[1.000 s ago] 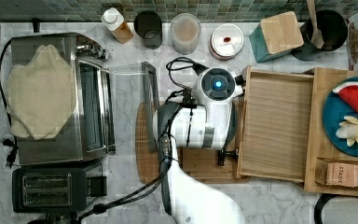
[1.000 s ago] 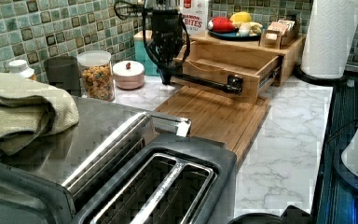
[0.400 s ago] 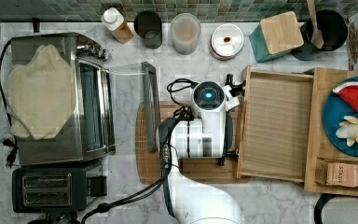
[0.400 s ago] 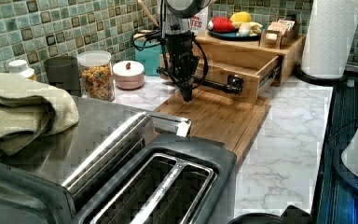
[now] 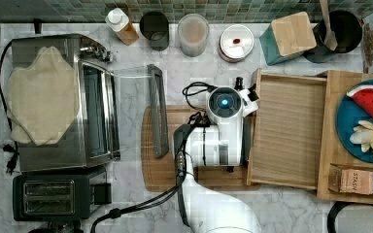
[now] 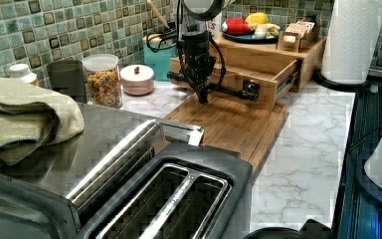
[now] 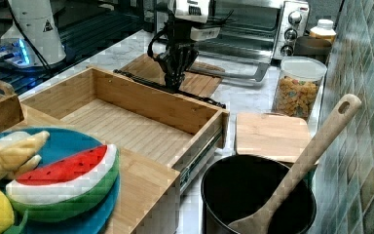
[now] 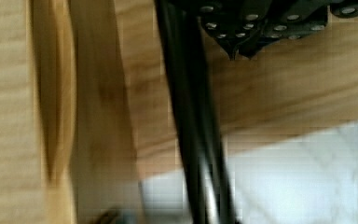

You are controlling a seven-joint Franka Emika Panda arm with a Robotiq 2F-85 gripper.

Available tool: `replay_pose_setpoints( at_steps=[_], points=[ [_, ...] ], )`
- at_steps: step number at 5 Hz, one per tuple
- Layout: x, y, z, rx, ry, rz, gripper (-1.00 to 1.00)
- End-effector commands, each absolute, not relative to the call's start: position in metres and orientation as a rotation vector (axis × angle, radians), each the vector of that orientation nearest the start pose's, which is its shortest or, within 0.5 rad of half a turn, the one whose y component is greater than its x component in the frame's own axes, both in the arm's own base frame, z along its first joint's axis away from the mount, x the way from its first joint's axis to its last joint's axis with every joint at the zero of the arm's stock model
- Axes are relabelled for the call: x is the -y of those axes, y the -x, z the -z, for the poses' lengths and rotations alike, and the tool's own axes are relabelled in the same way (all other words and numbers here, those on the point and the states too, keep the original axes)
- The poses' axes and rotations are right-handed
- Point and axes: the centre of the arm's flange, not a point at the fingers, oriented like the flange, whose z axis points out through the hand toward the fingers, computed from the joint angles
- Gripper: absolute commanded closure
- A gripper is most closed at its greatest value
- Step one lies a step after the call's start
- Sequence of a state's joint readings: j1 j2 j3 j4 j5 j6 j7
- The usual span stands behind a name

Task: Close the drawer.

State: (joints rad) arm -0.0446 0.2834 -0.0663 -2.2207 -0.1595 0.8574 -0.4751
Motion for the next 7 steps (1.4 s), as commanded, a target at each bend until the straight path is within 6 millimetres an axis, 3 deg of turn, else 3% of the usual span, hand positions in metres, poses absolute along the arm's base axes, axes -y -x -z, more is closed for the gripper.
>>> replay_pose_setpoints(
  at_steps=[1,3,5,6,7],
  points=[
    [0.147,-0.524,-0.300,-0.473,3.297,0.074,1.00],
    [0.262,-0.497,-0.308,-0.394,3.271,-0.050,1.00],
    [0.357,-0.474,-0.318,-0.510,3.241,0.012,1.00],
    [0.391,-0.461,-0.319,-0.568,3.281,-0.007,1.00],
    [0.410,-0.446,-0.323,-0.529,3.380,0.098,1.00]
  ],
)
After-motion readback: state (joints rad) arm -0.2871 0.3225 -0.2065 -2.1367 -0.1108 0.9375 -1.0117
